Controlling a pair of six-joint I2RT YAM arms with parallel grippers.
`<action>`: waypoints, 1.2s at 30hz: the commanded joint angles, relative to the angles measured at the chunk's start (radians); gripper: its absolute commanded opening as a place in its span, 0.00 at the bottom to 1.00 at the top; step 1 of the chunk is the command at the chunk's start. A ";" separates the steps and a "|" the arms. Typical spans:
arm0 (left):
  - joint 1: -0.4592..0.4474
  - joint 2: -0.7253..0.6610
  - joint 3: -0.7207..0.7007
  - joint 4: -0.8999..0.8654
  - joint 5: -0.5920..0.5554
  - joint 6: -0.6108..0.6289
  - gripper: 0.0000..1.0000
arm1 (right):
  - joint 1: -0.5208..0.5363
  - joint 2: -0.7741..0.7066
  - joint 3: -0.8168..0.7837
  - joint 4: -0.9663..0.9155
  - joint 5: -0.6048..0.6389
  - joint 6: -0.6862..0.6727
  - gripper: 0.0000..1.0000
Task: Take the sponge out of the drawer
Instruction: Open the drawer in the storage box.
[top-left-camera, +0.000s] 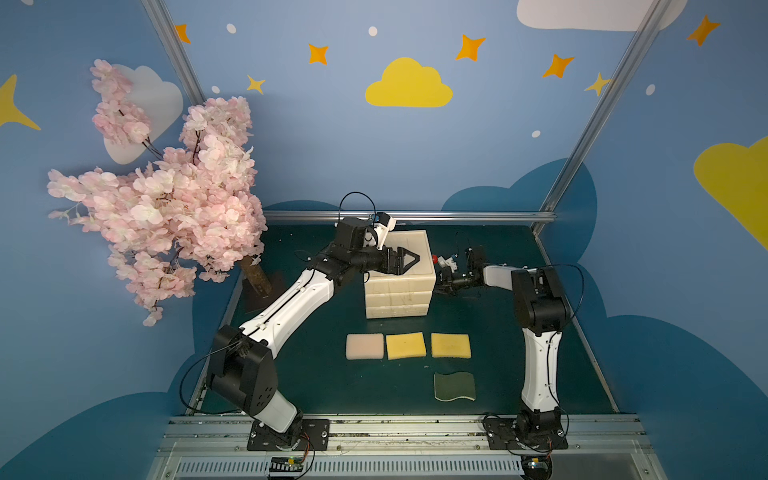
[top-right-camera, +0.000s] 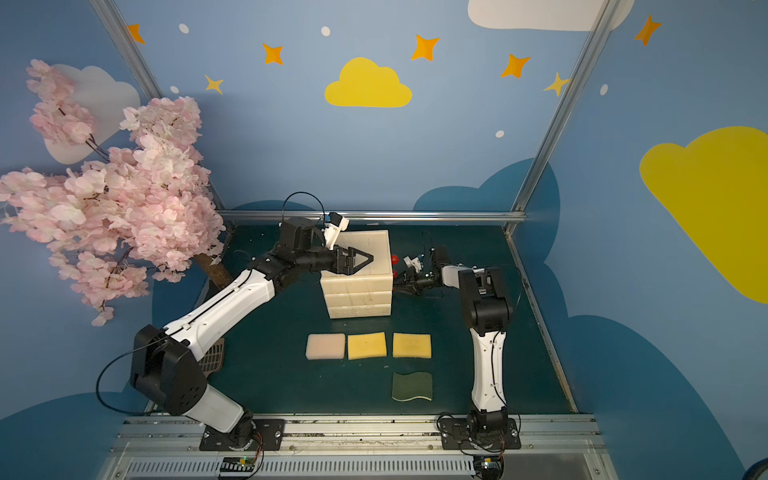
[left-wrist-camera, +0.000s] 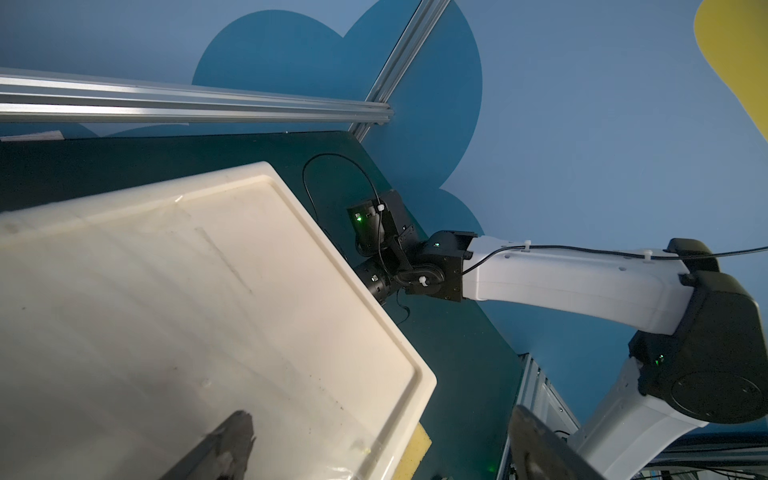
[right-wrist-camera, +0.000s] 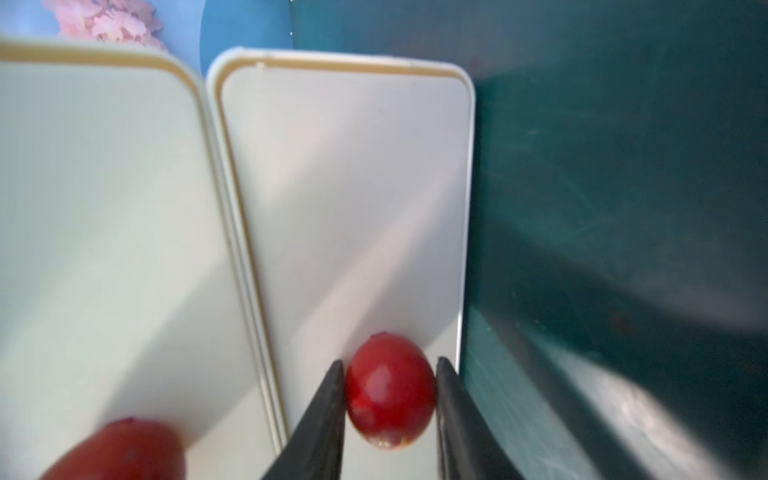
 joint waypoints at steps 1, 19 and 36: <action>0.008 0.005 -0.010 0.007 0.003 0.006 0.96 | 0.012 0.017 0.001 0.016 -0.003 0.007 0.21; 0.029 0.032 -0.018 -0.026 -0.040 -0.002 0.96 | -0.213 -0.135 -0.203 0.049 0.089 0.000 0.10; 0.033 0.041 -0.021 -0.027 -0.033 -0.010 0.96 | -0.367 -0.209 -0.239 -0.016 0.136 -0.067 0.14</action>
